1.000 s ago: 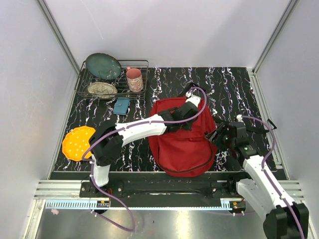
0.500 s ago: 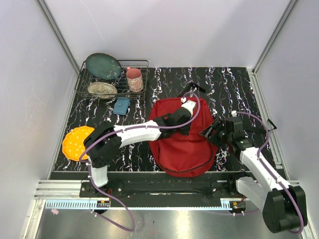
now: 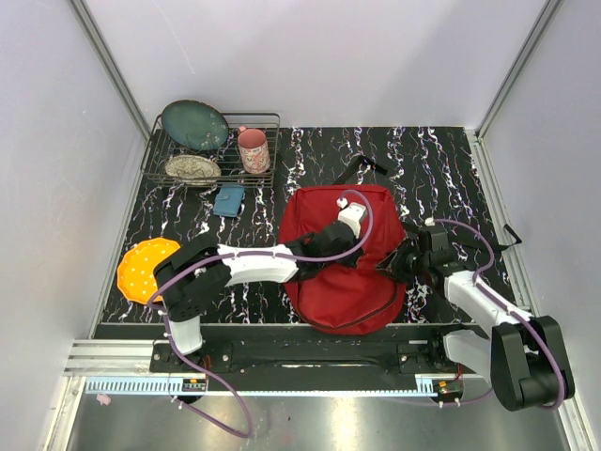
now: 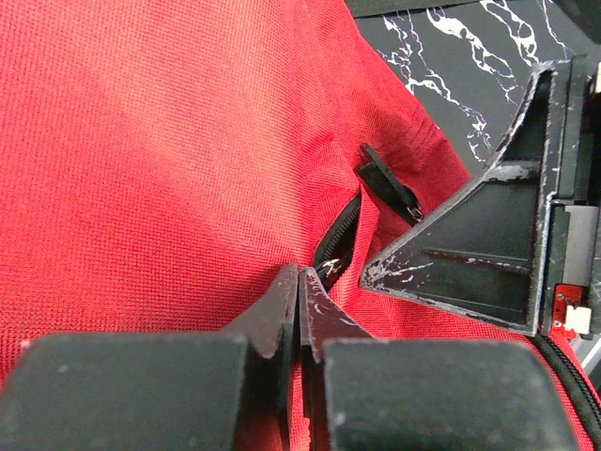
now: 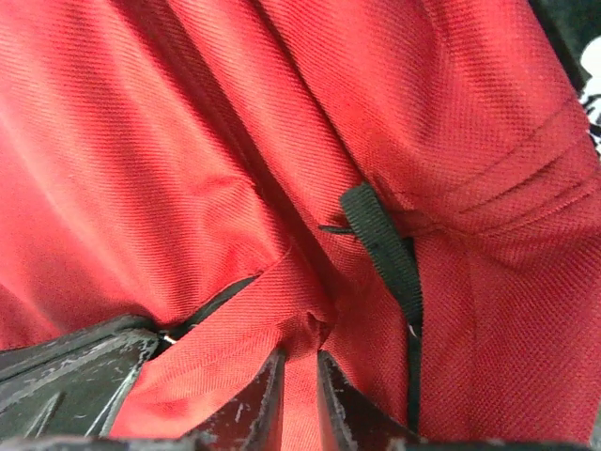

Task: Pack the student bag
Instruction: Unzip the student bag at the center of the board.

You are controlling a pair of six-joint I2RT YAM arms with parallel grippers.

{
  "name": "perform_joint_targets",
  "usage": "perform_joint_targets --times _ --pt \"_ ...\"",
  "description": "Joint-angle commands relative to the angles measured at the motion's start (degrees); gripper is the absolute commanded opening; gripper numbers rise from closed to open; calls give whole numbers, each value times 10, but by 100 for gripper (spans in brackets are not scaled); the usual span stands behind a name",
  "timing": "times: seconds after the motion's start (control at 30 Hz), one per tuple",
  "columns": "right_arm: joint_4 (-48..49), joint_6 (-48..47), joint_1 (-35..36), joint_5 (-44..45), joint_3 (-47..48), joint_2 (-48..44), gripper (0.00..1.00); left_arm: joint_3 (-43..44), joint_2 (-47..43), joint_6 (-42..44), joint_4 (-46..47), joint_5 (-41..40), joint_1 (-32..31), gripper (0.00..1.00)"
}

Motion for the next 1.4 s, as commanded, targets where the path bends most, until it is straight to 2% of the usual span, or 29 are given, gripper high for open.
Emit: perform_joint_targets --times 0.0,0.03,0.1,0.27,0.37,0.53,0.63,0.7,0.87,1.0,1.23,1.37 --pt "-9 7 -2 -10 -18 -32 24 -50 10 12 -105 37 -26 0" --pt "-21 8 -2 -4 -20 -45 25 -58 6 19 -105 32 -28 0" --pt "-52 16 -2 30 -18 -95 36 -65 -3 26 -89 16 -36 0" --pt "-102 24 -2 102 10 -194 43 -87 -29 55 -72 -16 -64 0" --pt "-102 26 -2 102 27 -187 46 -104 -46 65 -52 -43 -85 0" --pt "-68 22 -2 44 44 -95 47 -134 -73 61 -26 -52 -98 0" --pt "-45 18 -2 4 43 -79 47 -153 -94 66 -8 -65 -104 0" --pt "-29 17 -2 -22 37 -79 47 -160 -100 71 7 -60 -105 0" --pt "-58 4 -2 -20 43 -124 47 -133 -74 84 -27 -59 -105 0" --pt "-59 34 -2 -39 35 -164 45 -116 -59 83 -30 -52 -106 0" --pt "-57 71 -2 -71 13 -134 41 -113 -55 74 -35 -63 -106 0" --pt "-78 61 -1 -81 22 -112 40 -113 -54 71 -40 -71 -106 0"
